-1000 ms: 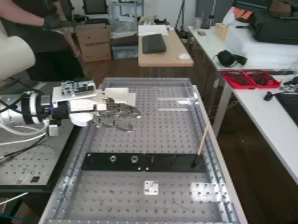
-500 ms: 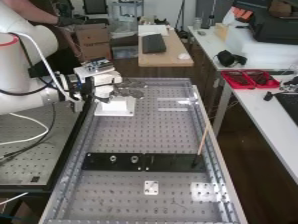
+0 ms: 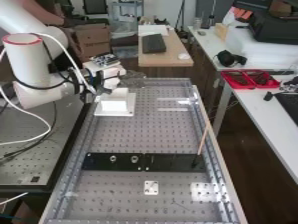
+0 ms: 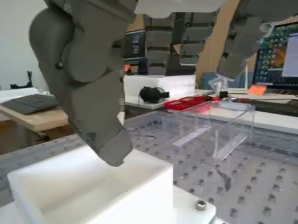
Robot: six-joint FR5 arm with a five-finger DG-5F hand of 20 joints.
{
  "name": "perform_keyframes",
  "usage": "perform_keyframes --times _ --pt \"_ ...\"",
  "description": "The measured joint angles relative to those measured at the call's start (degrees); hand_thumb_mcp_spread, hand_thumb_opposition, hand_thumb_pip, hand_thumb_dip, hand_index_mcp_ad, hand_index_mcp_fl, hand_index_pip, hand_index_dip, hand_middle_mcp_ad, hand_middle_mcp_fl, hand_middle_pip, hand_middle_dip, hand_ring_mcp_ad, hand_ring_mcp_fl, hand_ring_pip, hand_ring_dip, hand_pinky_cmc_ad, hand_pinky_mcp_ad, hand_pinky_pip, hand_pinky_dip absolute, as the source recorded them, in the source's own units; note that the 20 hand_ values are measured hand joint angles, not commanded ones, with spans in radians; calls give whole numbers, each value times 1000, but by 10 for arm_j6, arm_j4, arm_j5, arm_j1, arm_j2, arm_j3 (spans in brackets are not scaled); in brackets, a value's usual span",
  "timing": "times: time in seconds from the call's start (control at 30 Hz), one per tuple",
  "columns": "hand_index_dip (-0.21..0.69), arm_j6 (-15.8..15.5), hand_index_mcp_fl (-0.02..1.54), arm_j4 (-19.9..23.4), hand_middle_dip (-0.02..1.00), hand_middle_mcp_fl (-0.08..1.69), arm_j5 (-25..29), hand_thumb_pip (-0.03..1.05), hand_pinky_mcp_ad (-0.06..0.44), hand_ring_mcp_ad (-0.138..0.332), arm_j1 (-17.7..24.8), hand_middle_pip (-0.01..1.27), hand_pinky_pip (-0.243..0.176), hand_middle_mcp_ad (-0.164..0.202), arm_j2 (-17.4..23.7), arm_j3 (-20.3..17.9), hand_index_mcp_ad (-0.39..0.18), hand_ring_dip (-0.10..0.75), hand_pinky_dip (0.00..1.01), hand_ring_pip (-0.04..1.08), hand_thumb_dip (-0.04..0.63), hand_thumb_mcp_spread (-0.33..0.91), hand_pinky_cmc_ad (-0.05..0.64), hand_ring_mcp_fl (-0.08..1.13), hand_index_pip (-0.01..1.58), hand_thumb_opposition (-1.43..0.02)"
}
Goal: Grab the smaller nut and place it in the white container
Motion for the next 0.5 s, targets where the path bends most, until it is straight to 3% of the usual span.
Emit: perform_keyframes --times 0.5 --pt "51 18 415 2 286 106 15 597 293 113 34 138 -12 51 -23 8 -281 138 239 101 222 567 354 5 1524 -1004"
